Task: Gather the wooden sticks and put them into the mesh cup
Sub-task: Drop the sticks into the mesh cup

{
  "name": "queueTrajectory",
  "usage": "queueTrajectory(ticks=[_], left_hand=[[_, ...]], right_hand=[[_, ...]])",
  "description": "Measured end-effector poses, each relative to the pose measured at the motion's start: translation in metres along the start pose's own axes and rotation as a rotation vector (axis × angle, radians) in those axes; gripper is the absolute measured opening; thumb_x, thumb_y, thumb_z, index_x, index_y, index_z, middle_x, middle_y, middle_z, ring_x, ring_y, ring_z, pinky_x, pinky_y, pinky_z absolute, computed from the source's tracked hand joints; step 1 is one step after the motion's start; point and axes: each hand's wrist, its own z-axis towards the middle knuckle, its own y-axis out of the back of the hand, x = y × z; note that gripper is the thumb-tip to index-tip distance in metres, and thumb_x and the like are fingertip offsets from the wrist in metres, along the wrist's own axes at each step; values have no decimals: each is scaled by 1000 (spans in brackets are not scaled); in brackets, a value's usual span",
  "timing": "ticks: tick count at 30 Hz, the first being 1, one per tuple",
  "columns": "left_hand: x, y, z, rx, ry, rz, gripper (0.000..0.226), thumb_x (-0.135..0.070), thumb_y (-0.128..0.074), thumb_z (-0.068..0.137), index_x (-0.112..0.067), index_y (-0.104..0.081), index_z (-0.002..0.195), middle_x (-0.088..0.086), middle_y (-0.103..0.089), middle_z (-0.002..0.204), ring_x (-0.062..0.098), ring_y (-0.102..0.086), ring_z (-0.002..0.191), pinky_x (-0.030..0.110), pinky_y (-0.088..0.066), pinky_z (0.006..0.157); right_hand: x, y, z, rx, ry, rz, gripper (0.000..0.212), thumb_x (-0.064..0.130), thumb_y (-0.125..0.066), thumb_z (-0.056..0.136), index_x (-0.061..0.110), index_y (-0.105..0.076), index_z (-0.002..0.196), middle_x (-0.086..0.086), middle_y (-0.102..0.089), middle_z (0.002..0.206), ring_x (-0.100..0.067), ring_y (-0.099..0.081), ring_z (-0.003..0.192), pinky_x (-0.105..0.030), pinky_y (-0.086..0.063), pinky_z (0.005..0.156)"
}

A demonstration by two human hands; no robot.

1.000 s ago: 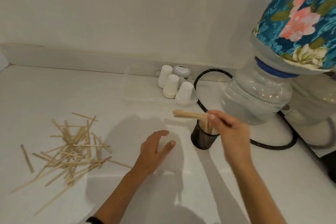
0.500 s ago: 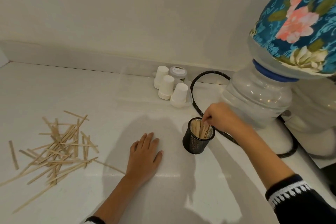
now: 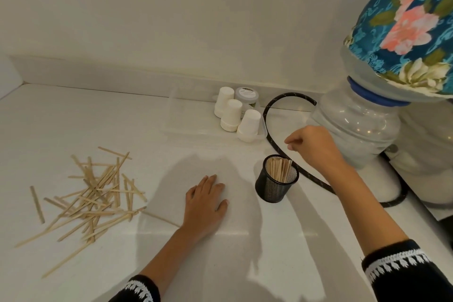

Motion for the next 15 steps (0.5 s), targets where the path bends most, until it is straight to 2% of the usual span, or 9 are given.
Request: queueTrajectory(ticks=[3, 6, 8, 10, 13, 15], left_hand=[[8, 13, -1, 61, -48, -155, 40, -34, -46, 94, -27, -44, 134, -8, -27, 153, 10, -17, 143, 31, -11, 111], [20, 34, -10, 57, -73, -340, 33, -22, -49, 94, -23, -52, 127, -11, -50, 134, 9, -44, 127, 35, -27, 111], [33, 49, -19, 30, -84, -331, 31, -20, -51, 93, -22, -55, 124, -11, -56, 126, 9, -51, 119, 38, -35, 106], [50, 62, -29, -10, -83, -299, 30, -18, -52, 92, -21, -58, 122, -11, -59, 123, 10, -53, 117, 38, -37, 104], [86, 88, -45, -71, -70, -228, 29, -14, -55, 89, -17, -62, 117, -5, -63, 119, 14, -57, 111, 37, -41, 99], [114, 107, -57, -112, -26, -195, 29, -11, -58, 86, -16, -64, 114, -1, -65, 115, 19, -60, 105, 38, -45, 93]], right_hand=[[16, -7, -15, -27, 3, 96, 18, 14, -65, 87, 13, -74, 103, -7, -72, 105, -19, -63, 97, -20, -41, 81], [38, -28, -32, 2, 5, 195, 17, 19, -67, 86, 16, -74, 102, -2, -72, 104, -12, -60, 93, -18, -39, 80], [55, -49, -43, 54, 9, 236, 17, 21, -68, 85, 15, -74, 100, 0, -73, 103, -9, -61, 90, -16, -40, 82], [72, -70, -55, 117, 7, 293, 17, 20, -70, 83, 12, -75, 97, -1, -74, 100, -9, -63, 86, -17, -43, 79], [105, -103, -72, 193, 11, 310, 18, 23, -72, 82, 10, -76, 94, -5, -75, 94, -15, -67, 86, -25, -49, 79], [127, -124, -82, 244, 0, 312, 19, 26, -71, 82, 11, -75, 93, -5, -75, 92, -17, -67, 85, -25, -49, 77]])
